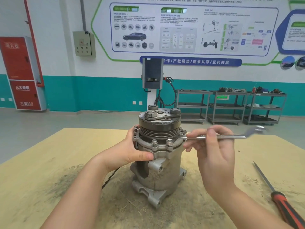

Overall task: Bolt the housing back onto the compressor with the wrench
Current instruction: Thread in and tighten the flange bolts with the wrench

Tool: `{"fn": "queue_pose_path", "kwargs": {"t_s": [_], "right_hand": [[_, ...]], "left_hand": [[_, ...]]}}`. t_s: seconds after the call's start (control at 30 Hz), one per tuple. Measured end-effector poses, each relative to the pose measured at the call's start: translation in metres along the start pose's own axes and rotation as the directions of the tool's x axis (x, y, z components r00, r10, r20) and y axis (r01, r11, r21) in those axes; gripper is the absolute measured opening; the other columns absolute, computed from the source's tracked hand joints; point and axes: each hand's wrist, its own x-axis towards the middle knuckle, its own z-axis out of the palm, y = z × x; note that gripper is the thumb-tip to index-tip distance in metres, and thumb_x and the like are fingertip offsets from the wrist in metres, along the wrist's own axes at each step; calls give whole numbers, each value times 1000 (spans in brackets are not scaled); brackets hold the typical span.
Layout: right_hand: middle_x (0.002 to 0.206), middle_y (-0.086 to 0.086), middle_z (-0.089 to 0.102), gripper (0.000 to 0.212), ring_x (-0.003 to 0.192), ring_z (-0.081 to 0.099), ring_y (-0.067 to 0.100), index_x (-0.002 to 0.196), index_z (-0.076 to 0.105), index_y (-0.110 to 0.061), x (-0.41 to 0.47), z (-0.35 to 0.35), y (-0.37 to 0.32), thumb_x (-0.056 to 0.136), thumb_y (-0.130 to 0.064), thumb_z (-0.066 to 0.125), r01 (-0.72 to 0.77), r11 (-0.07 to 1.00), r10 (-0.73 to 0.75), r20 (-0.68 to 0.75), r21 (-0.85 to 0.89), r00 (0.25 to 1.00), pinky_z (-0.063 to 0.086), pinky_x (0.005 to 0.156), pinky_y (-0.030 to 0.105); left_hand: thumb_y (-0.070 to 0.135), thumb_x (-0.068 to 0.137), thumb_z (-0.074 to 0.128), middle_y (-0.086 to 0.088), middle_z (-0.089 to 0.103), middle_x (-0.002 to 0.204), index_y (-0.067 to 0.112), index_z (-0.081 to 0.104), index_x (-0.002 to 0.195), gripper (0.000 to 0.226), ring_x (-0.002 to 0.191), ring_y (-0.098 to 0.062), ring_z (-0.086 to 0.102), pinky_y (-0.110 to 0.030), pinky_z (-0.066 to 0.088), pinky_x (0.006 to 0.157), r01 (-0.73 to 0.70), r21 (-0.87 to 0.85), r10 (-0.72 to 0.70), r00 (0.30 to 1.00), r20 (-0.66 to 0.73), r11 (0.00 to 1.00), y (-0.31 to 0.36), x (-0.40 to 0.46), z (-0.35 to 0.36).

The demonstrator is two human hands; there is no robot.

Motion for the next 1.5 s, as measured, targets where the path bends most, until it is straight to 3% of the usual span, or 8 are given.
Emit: {"fn": "queue_pose_path", "kwargs": {"t_s": [0.23, 0.43, 0.6, 0.77, 0.97, 1.2, 1.37, 1.5], "right_hand": [[89, 10, 71, 9, 85, 67, 19, 89, 72, -1, -19, 20, -2, 86, -10, 71, 707, 479, -349, 626, -520, 697, 56, 75, 30], [79, 2, 68, 15, 70, 67, 19, 96, 54, -30, -5, 29, -28, 100, -21, 41, 170, 936, -150, 85, -310, 985, 54, 64, 29], [64, 11, 67, 16, 47, 57, 20, 98, 43, -11, 14, 14, -21, 103, -2, 30, -361, 922, 382, -164, 142, 910, 47, 47, 26], [62, 11, 65, 18, 47, 56, 19, 92, 45, -8, 21, 4, -10, 102, -4, 31, -456, 836, 510, -127, 305, 851, 46, 47, 24], [77, 14, 69, 16, 57, 64, 26, 96, 42, -9, -5, 3, 5, 100, -24, 38, -73, 988, 83, -72, 133, 994, 52, 56, 30], [67, 12, 66, 24, 51, 60, 23, 87, 47, -8, 21, -5, -2, 104, -14, 32, -466, 835, 497, -37, 293, 867, 50, 50, 27], [76, 14, 66, 16, 59, 63, 25, 97, 48, -16, -13, 7, 12, 104, -15, 34, 19, 996, -7, -126, 89, 992, 51, 58, 29], [83, 9, 64, 17, 76, 62, 19, 91, 61, -13, -31, 15, 9, 96, -12, 45, 530, 767, -380, 410, -362, 829, 51, 69, 28]], "left_hand": [[51, 41, 95, 3, 54, 142, 30, 20, 149, 133, 129, -15, 54, -42, 40, 113, -22, -38, 22, 1000, -5, 999, -1, 1, 2], [65, 25, 94, 1, 47, 148, 31, 16, 150, 152, 135, -20, 47, -47, 31, 119, -1, -37, 1, 1000, -1, 999, 2, 0, 2], [69, 22, 92, 2, 44, 151, 34, 14, 151, 154, 138, -21, 44, -46, 29, 120, 8, -23, -8, 1000, 9, 1000, 2, 1, 2], [67, 22, 92, 3, 46, 148, 35, 17, 149, 151, 137, -20, 46, -46, 30, 120, 2, -42, -1, 1000, 17, 999, 2, 1, 3], [69, 22, 91, 5, 47, 147, 35, 19, 149, 150, 136, -17, 46, -46, 31, 119, -13, -37, 14, 1000, 22, 999, 1, 1, 2], [72, 18, 89, 3, 45, 150, 34, 14, 151, 157, 138, -20, 44, -47, 29, 120, -10, -21, 10, 1000, 19, 1000, 2, 0, 2], [70, 21, 91, 3, 46, 149, 34, 14, 151, 156, 138, -20, 45, -48, 30, 119, -14, -33, 14, 1000, 15, 999, 1, 1, 1], [67, 24, 93, 5, 49, 147, 35, 18, 150, 150, 136, -17, 48, -47, 31, 119, -34, -50, 35, 999, 14, 998, -2, 3, 0]]}}
